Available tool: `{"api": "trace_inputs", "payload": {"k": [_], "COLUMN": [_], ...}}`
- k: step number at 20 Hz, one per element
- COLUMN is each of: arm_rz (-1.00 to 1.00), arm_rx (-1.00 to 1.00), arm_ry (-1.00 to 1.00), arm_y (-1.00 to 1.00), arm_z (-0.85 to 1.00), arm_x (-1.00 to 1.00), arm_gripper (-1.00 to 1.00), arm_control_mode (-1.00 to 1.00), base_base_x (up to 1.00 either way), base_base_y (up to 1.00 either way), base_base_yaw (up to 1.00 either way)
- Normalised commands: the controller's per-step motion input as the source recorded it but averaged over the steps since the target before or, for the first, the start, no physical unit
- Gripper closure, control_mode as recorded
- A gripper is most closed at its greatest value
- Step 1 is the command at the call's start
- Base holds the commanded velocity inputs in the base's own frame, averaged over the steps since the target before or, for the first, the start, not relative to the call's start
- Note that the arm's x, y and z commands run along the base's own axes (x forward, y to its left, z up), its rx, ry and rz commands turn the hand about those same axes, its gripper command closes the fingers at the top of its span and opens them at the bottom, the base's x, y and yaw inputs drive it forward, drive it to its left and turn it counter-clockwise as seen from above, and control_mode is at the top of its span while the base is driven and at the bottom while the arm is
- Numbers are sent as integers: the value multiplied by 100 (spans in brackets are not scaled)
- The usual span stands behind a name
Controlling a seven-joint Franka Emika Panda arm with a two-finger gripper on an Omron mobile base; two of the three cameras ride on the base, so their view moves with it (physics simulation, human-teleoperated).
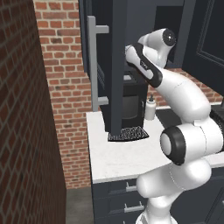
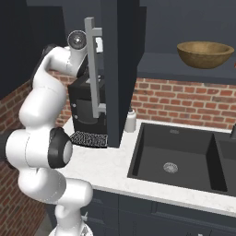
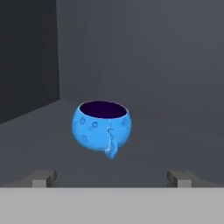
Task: Gather all objects into one cabinet and sort the glasses and bowls to opposite sides.
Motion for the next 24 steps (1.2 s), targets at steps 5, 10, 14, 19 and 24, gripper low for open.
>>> {"api": "trace_inputs", "payload": {"k": [5,10,14,19,24], "arm_rz": [0,0,0,0,0], "arm_rx": [0,0,0,0,0], "arm_ry": [1,2,0,0,2], "arm_y": [9,8,0,1,6], "arm_z": [-18,-13,0,0,0], "arm_x": [23,22,18,15,16], "arm_gripper": [-100,-100,-100,-100,-100], "arm_control_mode": [-100,-100,-100,-100,-100], "base_base_x": [0,0,0,0,0], "base_base_y": [0,0,0,0,0], "base_base_yaw": [0,0,0,0,0]}}
